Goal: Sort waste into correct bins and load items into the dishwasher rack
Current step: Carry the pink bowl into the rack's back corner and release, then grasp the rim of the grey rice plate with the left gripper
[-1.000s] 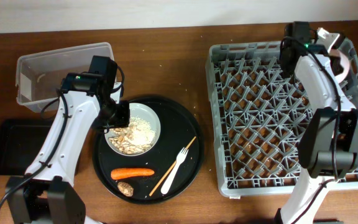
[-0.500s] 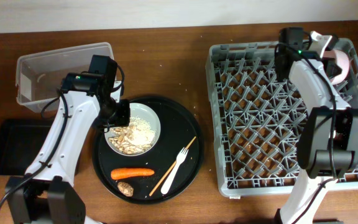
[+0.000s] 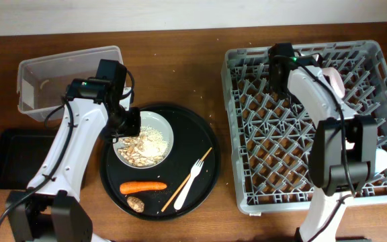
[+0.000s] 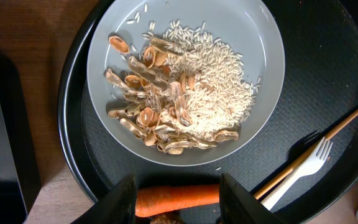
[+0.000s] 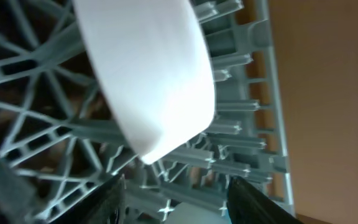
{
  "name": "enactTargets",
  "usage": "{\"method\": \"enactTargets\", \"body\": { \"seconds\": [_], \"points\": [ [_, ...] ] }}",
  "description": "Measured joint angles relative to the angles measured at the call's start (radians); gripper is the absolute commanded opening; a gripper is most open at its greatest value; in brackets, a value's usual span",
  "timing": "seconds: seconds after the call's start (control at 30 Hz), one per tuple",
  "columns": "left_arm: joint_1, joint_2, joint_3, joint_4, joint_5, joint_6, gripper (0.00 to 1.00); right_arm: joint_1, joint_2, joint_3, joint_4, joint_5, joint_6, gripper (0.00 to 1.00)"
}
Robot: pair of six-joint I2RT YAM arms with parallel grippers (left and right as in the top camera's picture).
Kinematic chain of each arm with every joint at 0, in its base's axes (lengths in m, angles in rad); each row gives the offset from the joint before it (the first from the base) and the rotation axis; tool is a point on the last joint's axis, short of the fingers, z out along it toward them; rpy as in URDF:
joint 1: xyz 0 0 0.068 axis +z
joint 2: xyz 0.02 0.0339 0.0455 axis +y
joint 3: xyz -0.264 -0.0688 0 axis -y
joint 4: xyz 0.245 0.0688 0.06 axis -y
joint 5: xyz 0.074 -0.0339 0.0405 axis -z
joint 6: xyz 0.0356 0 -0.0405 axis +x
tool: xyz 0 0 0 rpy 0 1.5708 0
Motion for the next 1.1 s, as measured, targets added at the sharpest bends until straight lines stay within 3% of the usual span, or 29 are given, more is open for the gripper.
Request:
{"method": "enactTargets", "body": {
  "seconds": [0.17, 0.23, 0.27, 0.37, 0.4, 0.5, 0.6, 0.77, 0.9, 1.1],
  "points": [
    [0.0, 0.0, 0.0, -0.002, 0.0, 0.0, 0.43, -0.013, -0.257, -0.004, -0.143, -0.225, 0.018, 0.56],
    [0.0, 0.0, 0.0, -0.003, 0.002, 0.0, 0.43, -0.074, -0.37, -0.004, -0.275, -0.436, 0.01, 0.38],
    [0.0, 0.0, 0.0, -0.002, 0.002, 0.0, 0.43, -0.115, -0.404, -0.003, -0.324, -0.538, 0.001, 0.35],
    [0.0, 0.0, 0.0, -0.003, 0.002, 0.0, 0.44, -0.157, -0.413, -0.008, -0.496, -0.745, -0.05, 0.36],
    [0.0, 0.0, 0.0, -0.002, 0.002, 0.0, 0.5, -0.154, -0.413, -0.018, -0.52, -0.794, -0.066, 0.36],
    [0.0, 0.0, 0.0, 0.008, 0.003, -0.003, 0.51, -0.142, -0.449, -0.091, -0.523, -0.929, -0.127, 0.41],
    [-0.014, 0.0, 0.0, 0.042, 0.002, -0.004, 0.51, -0.129, -0.573, -0.167, -0.526, -0.99, -0.153, 0.45],
    [-0.177, 0.001, 0.0, 0.148, 0.011, -0.029, 0.51, -0.128, -0.726, -0.219, -0.534, -1.016, -0.196, 0.46],
    [-0.259, 0.084, 0.0, 0.228, 0.018, -0.144, 0.51, -0.128, -0.735, -0.222, -0.535, -1.016, -0.2, 0.46],
    [-0.264, 0.271, 0.0, 0.319, 0.018, -0.318, 0.5, -0.128, -0.735, -0.224, -0.539, -1.016, -0.201, 0.46]
  ]
}}
